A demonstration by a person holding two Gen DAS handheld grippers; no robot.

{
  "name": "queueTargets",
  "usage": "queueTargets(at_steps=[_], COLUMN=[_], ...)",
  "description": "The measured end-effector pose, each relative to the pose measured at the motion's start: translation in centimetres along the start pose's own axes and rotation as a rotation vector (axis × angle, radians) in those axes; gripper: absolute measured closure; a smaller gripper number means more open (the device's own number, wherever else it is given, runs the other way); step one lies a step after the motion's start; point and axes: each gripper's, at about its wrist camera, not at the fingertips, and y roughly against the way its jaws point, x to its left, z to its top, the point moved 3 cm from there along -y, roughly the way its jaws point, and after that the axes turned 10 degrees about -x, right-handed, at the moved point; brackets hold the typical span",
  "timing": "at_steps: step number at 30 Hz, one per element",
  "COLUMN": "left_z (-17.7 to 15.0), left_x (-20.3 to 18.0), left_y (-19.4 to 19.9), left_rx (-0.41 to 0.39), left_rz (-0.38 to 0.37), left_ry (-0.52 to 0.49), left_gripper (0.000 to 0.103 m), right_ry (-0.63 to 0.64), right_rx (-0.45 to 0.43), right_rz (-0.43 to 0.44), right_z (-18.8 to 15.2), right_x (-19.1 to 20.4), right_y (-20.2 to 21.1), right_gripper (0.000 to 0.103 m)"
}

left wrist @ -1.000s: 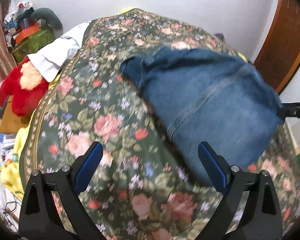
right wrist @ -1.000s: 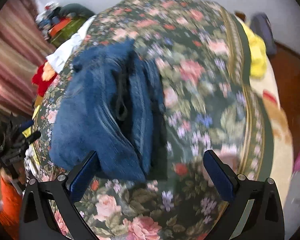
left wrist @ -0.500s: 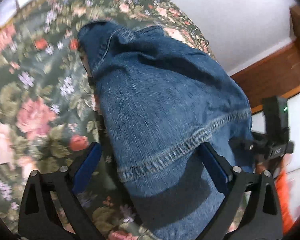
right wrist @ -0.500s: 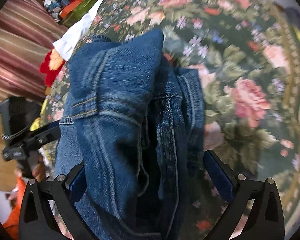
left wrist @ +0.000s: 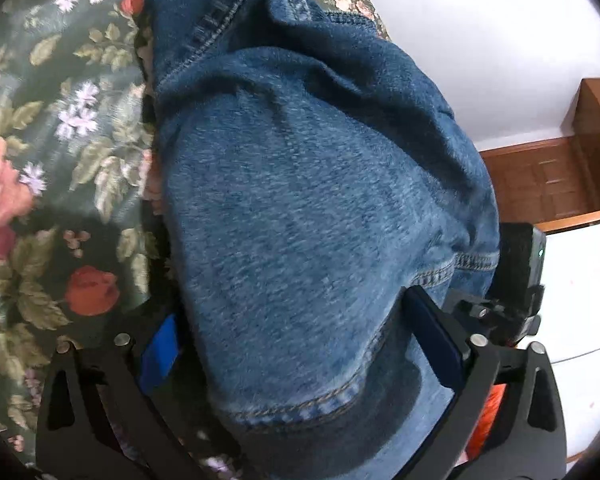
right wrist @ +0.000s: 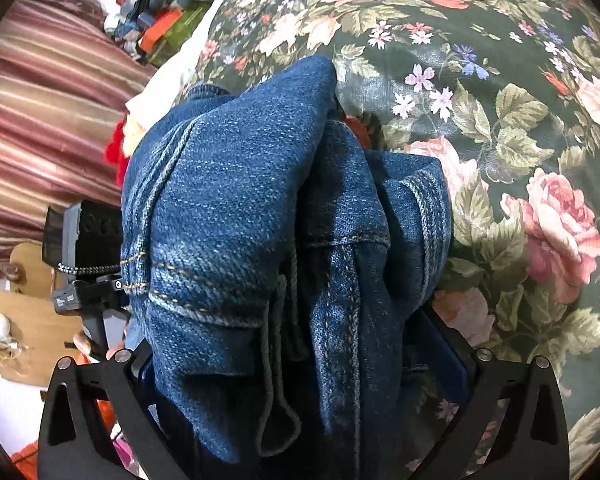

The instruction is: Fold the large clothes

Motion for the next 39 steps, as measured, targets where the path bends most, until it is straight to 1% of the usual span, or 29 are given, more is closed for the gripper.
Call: queueTargets(at_steps=[1,3,4,5,6,7,9,12,15,18,22,26,29,32,34,38,39], left_z=[0.0,0.3,0.3,0.3,0.3,0.4,0.5,0.5,0.5,0.7,1.6,1.6,1.7,1.4,0.8,0.8,1.0], left_x=[-0.2,-1.1,-1.5,-2.0,-2.4,-2.7,-3.7,-5.0,-6.7,-8.4,-9.9,-11.9,-12.1,-12.5,-11.7,-10.1,-9.3], left_y=[-0.1,-0.4,-0.3,-0.2,0.0,0.1,0.7,2.2,3.4,5.1,8.1,12.1,15.5,18.1,19.4,22.2,22.3], left_rx=[-0.003,-0.012,-0.016,-0.017,-0.017,-0.019,-0.029,-0.049,-0.072,-0.097,-0.130,-0.168,-0.187,-0.208,-0.221,-0.230,-0.229], left_rz=[0.006,0.028,0.038,0.048,0.053,0.056,0.077,0.105,0.119,0.118,0.112,0.101,0.096,0.092,0.094,0.112,0.117], left_ry=[-0.003,-0.036,-0.050,-0.063,-0.073,-0.080,-0.111,-0.175,-0.230,-0.260,-0.280,-0.311,-0.318,-0.321,-0.322,-0.306,-0.302], left_gripper=[0.002,0.004,0.007,0.009,0.013,0.017,0.021,0.026,0.030,0.033,0.034,0.034,0.034,0.034,0.034,0.034,0.034], right_ry=[-0.012,-0.037,-0.041,-0.036,-0.028,-0.020,0.000,0.022,0.033,0.055,0.082,0.107,0.130,0.144,0.152,0.151,0.144], right_rx=[-0.003,0.003,0.006,0.005,0.002,0.000,-0.008,-0.020,-0.031,-0.051,-0.094,-0.137,-0.163,-0.182,-0.188,-0.185,-0.181], right_rz=[-0.007,-0.011,-0.013,-0.017,-0.022,-0.027,-0.036,-0.043,-0.044,-0.051,-0.040,-0.029,-0.027,-0.019,-0.014,0.004,0.012], right_z=[-0.1,-0.2,-0.2,-0.1,-0.1,-0.1,-0.2,-0.5,-0.6,-0.8,-0.8,-0.9,-1.2,-1.7,-1.9,-3.1,-3.5], right_x=[0.1,0.5,0.9,1.4,1.9,2.4,3.3,4.4,5.5,7.0,9.7,12.9,15.4,17.9,19.2,21.6,22.1], right_y=[0.1,0.3,0.3,0.4,0.5,0.6,0.9,1.4,2.1,3.2,5.3,7.6,9.1,9.8,9.8,9.0,8.5], right_gripper=[0.004,0.013,0.017,0.024,0.031,0.034,0.045,0.051,0.053,0.054,0.054,0.054,0.054,0.054,0.054,0.054,0.054])
